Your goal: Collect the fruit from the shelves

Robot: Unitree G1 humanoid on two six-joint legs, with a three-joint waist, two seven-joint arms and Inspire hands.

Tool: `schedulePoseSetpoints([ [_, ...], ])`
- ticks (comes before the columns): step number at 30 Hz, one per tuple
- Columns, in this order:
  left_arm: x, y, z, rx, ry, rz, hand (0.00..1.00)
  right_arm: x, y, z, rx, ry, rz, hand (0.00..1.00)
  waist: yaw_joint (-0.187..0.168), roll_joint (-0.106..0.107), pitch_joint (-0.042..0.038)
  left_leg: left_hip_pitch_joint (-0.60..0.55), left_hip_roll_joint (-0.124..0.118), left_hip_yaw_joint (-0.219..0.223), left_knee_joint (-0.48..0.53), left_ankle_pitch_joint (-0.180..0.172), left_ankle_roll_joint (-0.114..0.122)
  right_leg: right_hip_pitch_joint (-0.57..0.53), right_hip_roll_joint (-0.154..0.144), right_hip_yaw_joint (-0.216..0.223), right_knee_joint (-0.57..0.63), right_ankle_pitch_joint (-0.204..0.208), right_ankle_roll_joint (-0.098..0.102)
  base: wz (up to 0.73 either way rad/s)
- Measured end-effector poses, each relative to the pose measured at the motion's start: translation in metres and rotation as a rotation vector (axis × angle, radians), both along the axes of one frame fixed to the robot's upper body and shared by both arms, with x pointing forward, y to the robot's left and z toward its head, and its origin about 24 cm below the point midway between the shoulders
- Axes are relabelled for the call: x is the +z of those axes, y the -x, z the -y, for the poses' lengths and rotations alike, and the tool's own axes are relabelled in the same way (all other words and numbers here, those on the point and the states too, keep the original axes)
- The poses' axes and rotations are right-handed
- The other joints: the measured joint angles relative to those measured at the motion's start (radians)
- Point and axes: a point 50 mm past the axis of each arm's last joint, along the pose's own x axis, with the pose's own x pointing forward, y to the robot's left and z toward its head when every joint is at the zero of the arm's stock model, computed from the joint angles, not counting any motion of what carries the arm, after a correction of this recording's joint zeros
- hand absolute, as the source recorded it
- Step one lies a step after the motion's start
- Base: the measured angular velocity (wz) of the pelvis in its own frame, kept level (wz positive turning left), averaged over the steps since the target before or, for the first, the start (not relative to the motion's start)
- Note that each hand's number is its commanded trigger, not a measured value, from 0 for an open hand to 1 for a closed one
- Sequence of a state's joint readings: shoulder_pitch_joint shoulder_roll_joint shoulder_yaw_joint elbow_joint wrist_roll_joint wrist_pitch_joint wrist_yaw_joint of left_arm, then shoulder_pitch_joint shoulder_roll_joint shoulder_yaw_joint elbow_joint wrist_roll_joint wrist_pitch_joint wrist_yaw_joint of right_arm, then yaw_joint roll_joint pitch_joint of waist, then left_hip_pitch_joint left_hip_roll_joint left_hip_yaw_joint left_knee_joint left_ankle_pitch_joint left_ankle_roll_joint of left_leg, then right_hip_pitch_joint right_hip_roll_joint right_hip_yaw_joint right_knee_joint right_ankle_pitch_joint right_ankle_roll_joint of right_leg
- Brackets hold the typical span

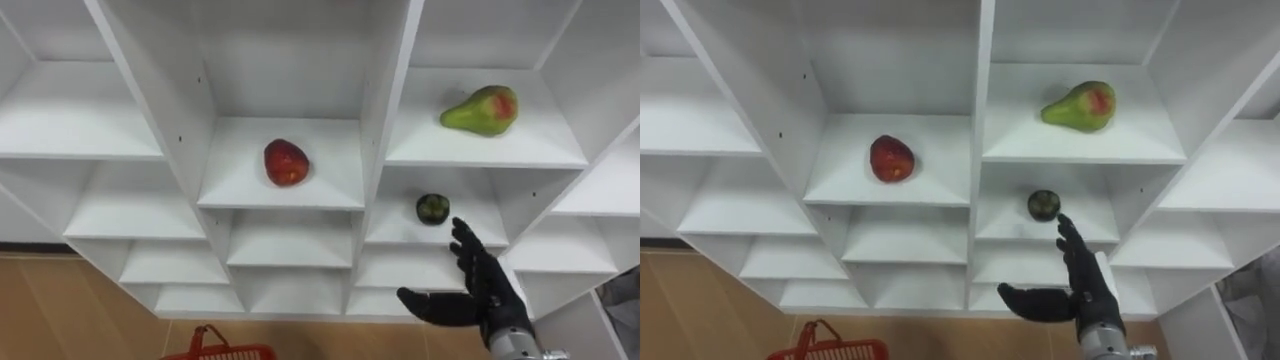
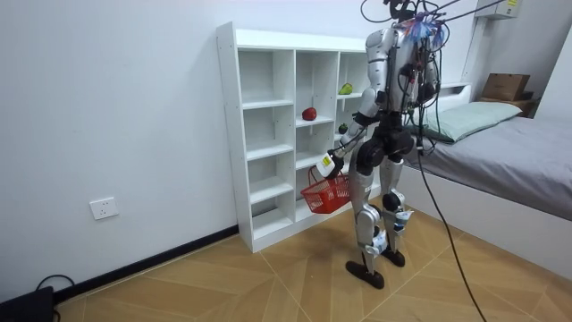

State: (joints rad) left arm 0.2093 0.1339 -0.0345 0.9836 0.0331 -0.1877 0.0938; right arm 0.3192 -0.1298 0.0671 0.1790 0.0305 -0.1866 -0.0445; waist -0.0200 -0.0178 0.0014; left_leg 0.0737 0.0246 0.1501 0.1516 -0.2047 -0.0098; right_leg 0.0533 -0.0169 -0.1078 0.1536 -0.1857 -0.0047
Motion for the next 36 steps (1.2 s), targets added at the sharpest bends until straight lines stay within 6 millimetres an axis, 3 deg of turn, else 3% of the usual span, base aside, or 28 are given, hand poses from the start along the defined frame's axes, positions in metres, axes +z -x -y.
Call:
schedulePoseSetpoints([
  [7, 0.0, 0.002, 0.0, -0.001, 0.001, 0.007, 1.0, 0.034, -0.011, -0.003, -0.034, 0.021, 0.189, 0.0, 0.003, 0.005, -0.0021, 0.002, 0.0, 0.005, 0.0, 0.0, 0.0, 0.0, 0.0, 0.0, 0.0, 0.001, 0.0, -0.02],
  [15, -0.001, 0.006, 0.001, -0.002, 0.003, -0.007, 1.0, 0.038, -0.011, 0.002, -0.101, 0.076, 0.214, 0.0, -0.001, 0.027, -0.0032, -0.007, 0.004, 0.014, 0.001, 0.0, 0.0, -0.019, 0.001, -0.001, 0.02, 0.002, -0.001, -0.01],
  [31, -0.001, 0.009, 0.002, -0.033, 0.012, -0.015, 1.0, 0.055, -0.011, 0.001, -0.181, 0.133, 0.303, 0.0, 0.002, 0.02, -0.003, -0.02, 0.004, 0.019, 0.001, 0.0, 0.001, -0.052, 0.007, 0.04, 0.038, 0.003, -0.002, -0.07],
  [36, 0.0, 0.009, -0.003, -0.037, 0.0, -0.015, 1.0, 0.099, -0.016, -0.001, -0.226, 0.118, 0.546, 0.0, 0.002, 0.016, -0.0035, -0.014, 0.004, 0.019, -0.001, 0.0, 0.0, -0.045, 0.009, 0.042, 0.034, 0.003, -0.002, -0.01],
])
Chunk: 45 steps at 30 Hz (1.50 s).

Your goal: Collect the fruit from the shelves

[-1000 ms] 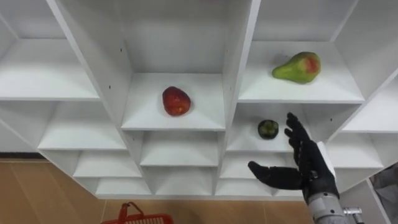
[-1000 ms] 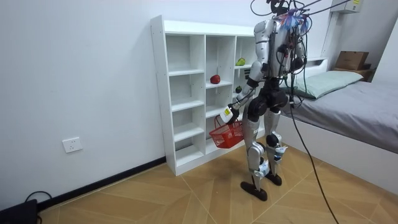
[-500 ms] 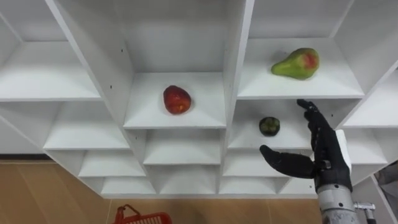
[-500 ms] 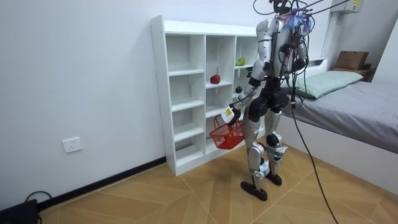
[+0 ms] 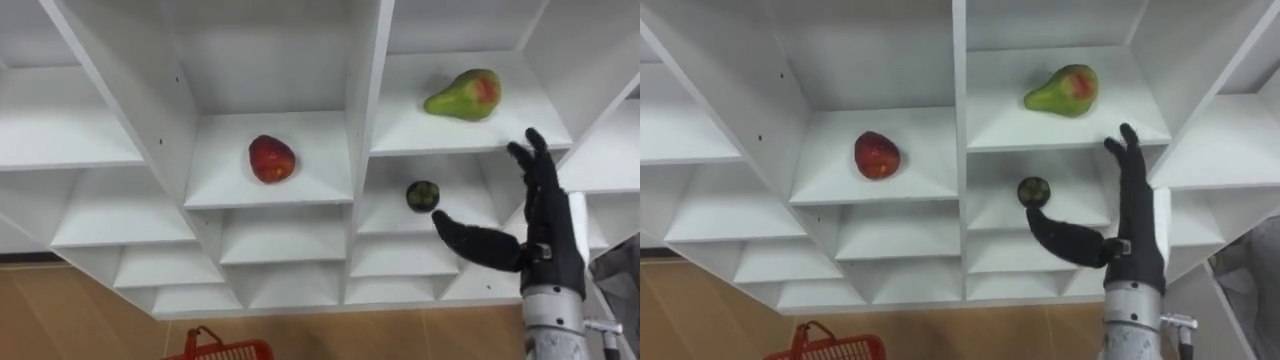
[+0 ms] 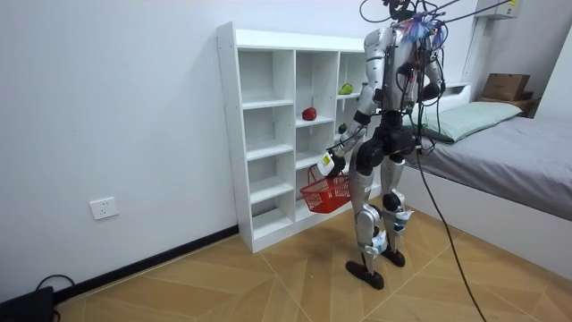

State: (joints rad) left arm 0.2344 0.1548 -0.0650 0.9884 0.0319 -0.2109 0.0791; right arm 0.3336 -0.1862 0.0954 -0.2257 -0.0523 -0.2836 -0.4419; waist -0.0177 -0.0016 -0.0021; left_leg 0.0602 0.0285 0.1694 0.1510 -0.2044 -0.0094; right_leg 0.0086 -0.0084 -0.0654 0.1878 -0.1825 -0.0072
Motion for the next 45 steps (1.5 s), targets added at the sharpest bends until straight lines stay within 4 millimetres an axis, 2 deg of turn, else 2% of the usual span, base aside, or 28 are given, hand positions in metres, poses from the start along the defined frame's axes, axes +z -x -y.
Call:
schedulePoseSetpoints([
  [2, 0.0, 0.0, 0.0, -0.007, -0.003, -0.001, 1.0, 0.008, 0.0, 0.0, -0.003, 0.003, 0.056, 0.0, 0.0, -0.002, 0.0012, 0.008, 0.0, 0.0, -0.001, 0.0, 0.0, 0.009, 0.0, 0.001, -0.002, 0.0, 0.0, 0.0],
  [7, 0.0, 0.0, 0.0, -0.036, -0.025, -0.006, 1.0, 0.007, 0.003, -0.006, 0.002, 0.024, 0.059, 0.0, -0.001, -0.002, 0.0025, 0.018, 0.001, 0.011, -0.001, 0.0, 0.0, 0.009, 0.001, 0.011, -0.002, 0.001, 0.001, -0.04],
  [16, 0.0, 0.0, -0.001, -0.044, -0.033, -0.013, 1.0, 0.01, 0.004, -0.005, -0.031, 0.065, 0.096, 0.0, 0.005, 0.005, -0.0024, 0.017, 0.011, 0.024, -0.008, 0.0, 0.0, -0.001, 0.013, 0.023, -0.001, 0.01, -0.005, -0.05],
  [20, -0.001, 0.0, 0.0, -0.052, -0.031, -0.014, 1.0, 0.011, 0.005, -0.004, -0.046, 0.107, 0.112, 0.0, 0.001, 0.012, -0.0071, 0.014, 0.011, 0.024, -0.007, 0.0, -0.001, 0.0, 0.013, 0.023, 0.0, 0.011, -0.007, 0.0],
  [24, -0.003, 0.002, -0.002, -0.049, -0.036, -0.04, 1.0, 0.017, 0.003, -0.005, -0.062, 0.106, 0.149, 0.0, 0.007, 0.004, -0.0036, 0.021, 0.011, 0.024, -0.007, 0.0, -0.001, 0.006, 0.013, 0.024, -0.002, 0.011, -0.007, 0.0],
  [27, -0.003, -0.004, -0.001, -0.059, -0.034, -0.034, 1.0, 0.018, 0.003, -0.006, -0.054, 0.103, 0.157, 0.0, 0.019, -0.009, -0.0009, 0.023, 0.011, 0.025, -0.006, 0.0, -0.001, 0.005, 0.013, 0.024, -0.003, 0.011, -0.006, 0.0],
  [30, -0.003, -0.007, 0.002, -0.075, -0.029, -0.028, 1.0, 0.019, 0.0, -0.009, -0.038, 0.091, 0.167, 0.0, 0.027, -0.017, -0.0012, 0.023, 0.011, 0.025, -0.005, 0.0, -0.001, 0.011, 0.012, 0.023, -0.002, 0.011, -0.006, 0.0],
  [39, -0.002, -0.013, 0.005, -0.094, -0.023, -0.015, 1.0, 0.023, -0.008, -0.019, 0.029, 0.086, 0.186, 0.0, 0.034, -0.01, 0.0055, 0.015, 0.011, 0.019, -0.005, 0.0, -0.001, 0.01, 0.011, 0.015, -0.008, 0.011, -0.006, 0.01],
  [45, -0.002, -0.013, 0.003, -0.088, -0.019, -0.019, 1.0, 0.027, -0.011, -0.016, 0.049, 0.118, 0.2, 0.0, 0.048, -0.012, 0.0048, 0.004, 0.011, 0.01, -0.004, 0.0, -0.001, 0.009, 0.011, 0.006, -0.021, 0.013, -0.006, 0.05],
])
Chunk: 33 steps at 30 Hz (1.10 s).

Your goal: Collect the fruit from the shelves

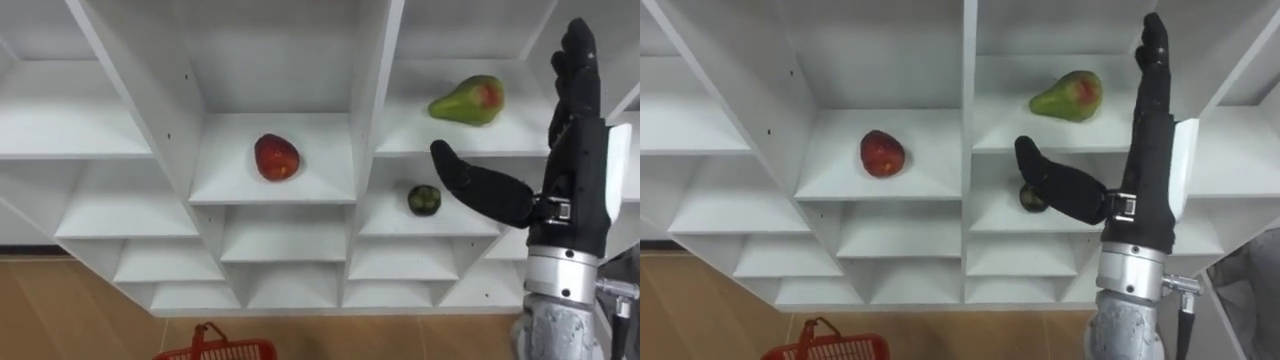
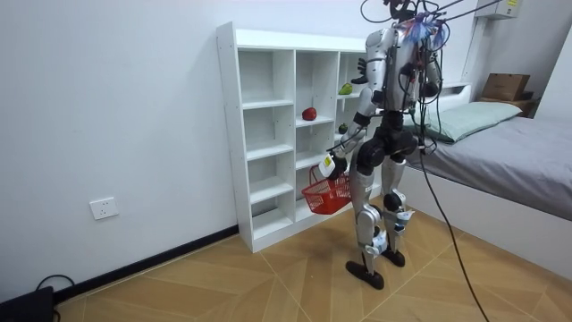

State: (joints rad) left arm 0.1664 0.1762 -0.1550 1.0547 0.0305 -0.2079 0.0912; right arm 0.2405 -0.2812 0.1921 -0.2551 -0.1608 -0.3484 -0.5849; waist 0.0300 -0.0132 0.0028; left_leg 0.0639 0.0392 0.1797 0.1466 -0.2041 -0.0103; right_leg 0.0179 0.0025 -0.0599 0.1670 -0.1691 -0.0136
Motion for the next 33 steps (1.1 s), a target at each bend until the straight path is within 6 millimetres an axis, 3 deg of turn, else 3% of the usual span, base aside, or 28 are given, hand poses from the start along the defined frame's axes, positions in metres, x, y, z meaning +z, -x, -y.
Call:
schedulePoseSetpoints([
  [11, 0.0, 0.002, -0.002, 0.008, 0.01, -0.011, 1.0, 0.004, -0.009, 0.002, 0.068, 0.013, -0.014, 0.0, -0.001, -0.01, 0.0002, 0.001, 0.0, -0.014, 0.001, 0.0, 0.0, 0.017, -0.004, -0.026, -0.002, 0.0, 0.0, 0.07],
  [18, 0.001, 0.005, -0.005, 0.032, 0.016, -0.011, 1.0, -0.001, -0.014, 0.021, 0.017, 0.012, -0.064, 0.0, 0.001, -0.013, -0.0007, 0.017, -0.001, -0.014, 0.006, 0.0, 0.0, 0.033, -0.004, -0.029, -0.017, 0.003, 0.0, 0.0],
  [22, 0.001, 0.004, -0.005, 0.03, 0.019, -0.007, 1.0, 0.001, -0.017, 0.022, 0.017, -0.002, -0.055, 0.0, -0.002, -0.017, -0.0004, 0.017, 0.0, -0.014, 0.005, 0.0, 0.0, 0.034, -0.004, -0.029, -0.017, 0.003, 0.0, 0.0],
  [29, 0.002, 0.003, -0.004, 0.028, 0.022, 0.003, 1.0, 0.003, -0.022, 0.036, -0.046, 0.002, -0.047, 0.0, -0.007, -0.042, 0.0009, 0.015, -0.001, -0.016, 0.004, 0.0, 0.0, 0.037, -0.004, -0.029, -0.016, 0.003, 0.0, 0.0],
  [33, 0.003, 0.001, -0.004, 0.024, 0.023, 0.012, 1.0, 0.0, -0.025, 0.043, -0.074, -0.023, -0.059, 0.0, -0.009, -0.046, 0.0015, 0.013, -0.001, -0.018, 0.004, 0.0, 0.0, 0.035, -0.005, -0.031, -0.016, 0.003, 0.0, 0.0],
])
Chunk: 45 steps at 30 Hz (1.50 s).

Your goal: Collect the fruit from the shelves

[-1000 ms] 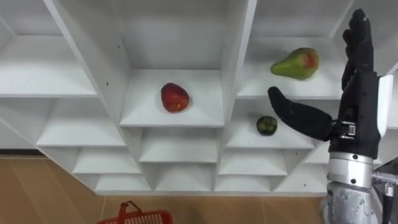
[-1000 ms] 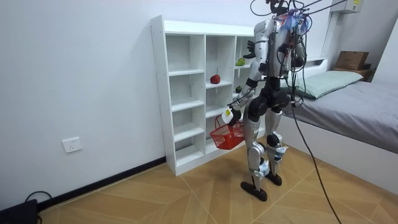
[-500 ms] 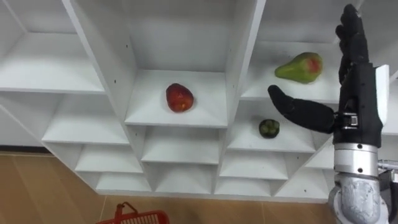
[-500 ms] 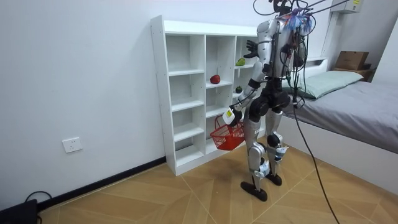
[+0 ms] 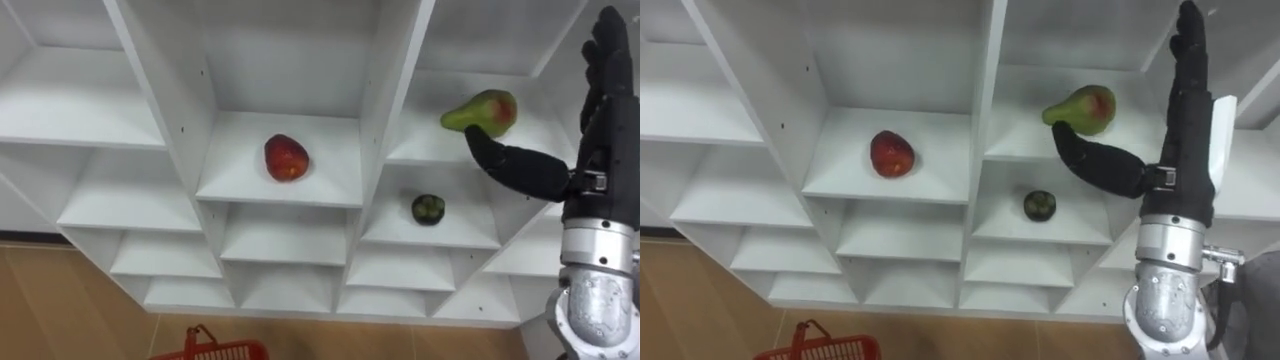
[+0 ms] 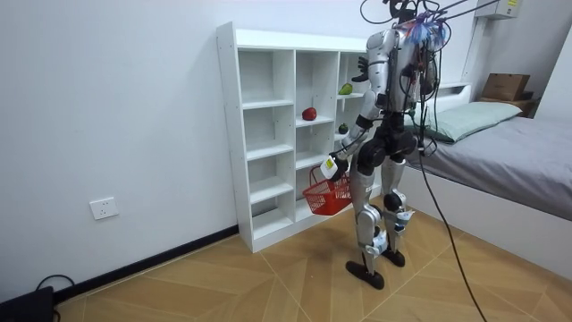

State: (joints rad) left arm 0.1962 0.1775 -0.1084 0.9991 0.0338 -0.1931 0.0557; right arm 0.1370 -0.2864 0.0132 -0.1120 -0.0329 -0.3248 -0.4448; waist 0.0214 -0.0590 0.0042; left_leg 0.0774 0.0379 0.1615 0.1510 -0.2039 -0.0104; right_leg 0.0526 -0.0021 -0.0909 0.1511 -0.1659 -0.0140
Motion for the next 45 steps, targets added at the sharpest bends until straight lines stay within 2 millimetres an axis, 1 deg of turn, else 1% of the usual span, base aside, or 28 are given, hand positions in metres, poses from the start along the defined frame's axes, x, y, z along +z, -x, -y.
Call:
schedulePoseSetpoints([
  [6, 0.001, 0.002, -0.005, 0.024, 0.009, -0.006, 1.0, -0.004, -0.002, 0.013, -0.047, -0.021, -0.023, 0.0, -0.002, 0.001, 0.0001, 0.0, 0.0, 0.0, 0.0, 0.0, 0.0, -0.003, 0.001, 0.001, -0.002, 0.0, 0.0, 0.0],
  [12, 0.001, 0.005, -0.01, 0.044, 0.013, -0.02, 1.0, -0.005, -0.003, 0.019, -0.049, -0.023, -0.047, 0.0, -0.002, 0.004, -0.0021, -0.005, 0.0, -0.003, 0.002, 0.0, 0.0, -0.003, 0.001, -0.001, -0.001, 0.0, 0.0, 0.01],
  [16, 0.001, 0.007, -0.012, 0.047, 0.003, -0.023, 1.0, -0.005, -0.008, 0.023, -0.058, -0.052, -0.052, 0.0, -0.016, 0.004, -0.0022, -0.007, 0.0, -0.01, 0.003, 0.0, 0.0, -0.002, -0.001, -0.011, -0.001, 0.0, 0.0, 0.06],
  [19, 0.002, 0.008, -0.013, 0.044, -0.002, -0.022, 1.0, -0.01, -0.01, 0.025, -0.057, -0.057, -0.087, 0.0, -0.014, 0.003, -0.0026, -0.006, 0.0, -0.012, 0.003, 0.0, 0.0, 0.002, -0.002, -0.019, 0.0, 0.0, 0.0, 0.02],
  [25, 0.003, 0.012, -0.018, 0.077, 0.001, -0.027, 1.0, -0.013, -0.011, 0.026, -0.01, -0.063, -0.126, 0.0, -0.016, -0.001, -0.0017, -0.012, -0.002, -0.026, 0.011, 0.001, -0.001, 0.006, -0.006, -0.043, -0.001, 0.0, 0.0, 0.08],
  [28, 0.003, 0.01, -0.018, 0.074, 0.006, -0.023, 1.0, -0.012, -0.013, 0.032, -0.012, -0.063, -0.129, 0.0, -0.014, -0.003, -0.0012, -0.013, -0.004, -0.028, 0.012, 0.001, 0.001, 0.006, -0.01, -0.05, -0.001, 0.0, 0.0, 0.02],
  [30, 0.004, 0.011, -0.021, 0.091, 0.001, -0.025, 1.0, -0.013, -0.02, 0.039, -0.013, -0.055, -0.152, 0.0, -0.016, -0.008, 0.0017, -0.013, -0.007, -0.033, 0.012, 0.003, 0.003, 0.009, -0.012, -0.051, -0.001, -0.001, 0.001, 0.06],
  [33, 0.004, 0.011, -0.022, 0.095, -0.003, -0.026, 1.0, -0.013, -0.024, 0.045, -0.022, -0.056, -0.174, 0.0, -0.015, -0.012, 0.0008, -0.011, -0.009, -0.035, 0.013, 0.003, 0.003, 0.013, -0.013, -0.052, -0.001, -0.002, 0.003, 0.02],
  [38, 0.004, 0.01, -0.022, 0.092, -0.004, -0.024, 1.0, -0.014, -0.026, 0.045, 0.007, -0.043, -0.189, 0.0, -0.015, -0.017, 0.0005, -0.011, -0.009, -0.04, 0.014, 0.003, 0.004, 0.013, -0.014, -0.055, 0.0, -0.002, 0.003, 0.0],
  [45, 0.004, 0.01, -0.023, 0.093, -0.017, -0.023, 1.0, -0.004, -0.034, 0.042, 0.054, -0.012, -0.171, 0.0, -0.014, -0.017, 0.0008, -0.012, -0.01, -0.057, 0.016, 0.003, 0.004, 0.015, -0.015, -0.064, 0.0, -0.002, 0.003, 0.02],
])
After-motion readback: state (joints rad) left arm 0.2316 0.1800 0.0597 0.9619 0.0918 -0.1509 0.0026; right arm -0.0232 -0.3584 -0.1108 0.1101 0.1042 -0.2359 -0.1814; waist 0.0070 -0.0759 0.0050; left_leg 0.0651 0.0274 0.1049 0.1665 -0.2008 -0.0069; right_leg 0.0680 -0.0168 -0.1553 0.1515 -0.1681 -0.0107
